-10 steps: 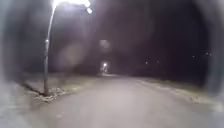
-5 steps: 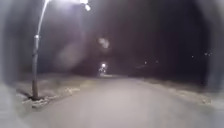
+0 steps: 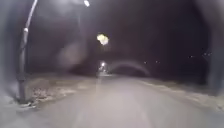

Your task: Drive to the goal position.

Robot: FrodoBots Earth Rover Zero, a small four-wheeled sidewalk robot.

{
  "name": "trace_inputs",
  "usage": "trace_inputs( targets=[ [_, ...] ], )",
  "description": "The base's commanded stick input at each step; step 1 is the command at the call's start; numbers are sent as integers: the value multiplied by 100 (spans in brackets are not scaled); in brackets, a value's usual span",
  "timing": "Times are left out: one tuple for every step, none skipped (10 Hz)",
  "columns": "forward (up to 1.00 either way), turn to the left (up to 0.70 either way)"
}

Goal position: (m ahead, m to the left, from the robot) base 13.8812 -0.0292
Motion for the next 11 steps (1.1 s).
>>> trace_inputs(
  targets=[
    [70,0],
    [70,0],
    [70,0],
    [70,0],
    [70,0],
    [70,0],
    [70,0],
    [70,-4],
    [70,-11],
    [70,-18],
    [70,-5]
  ],
)
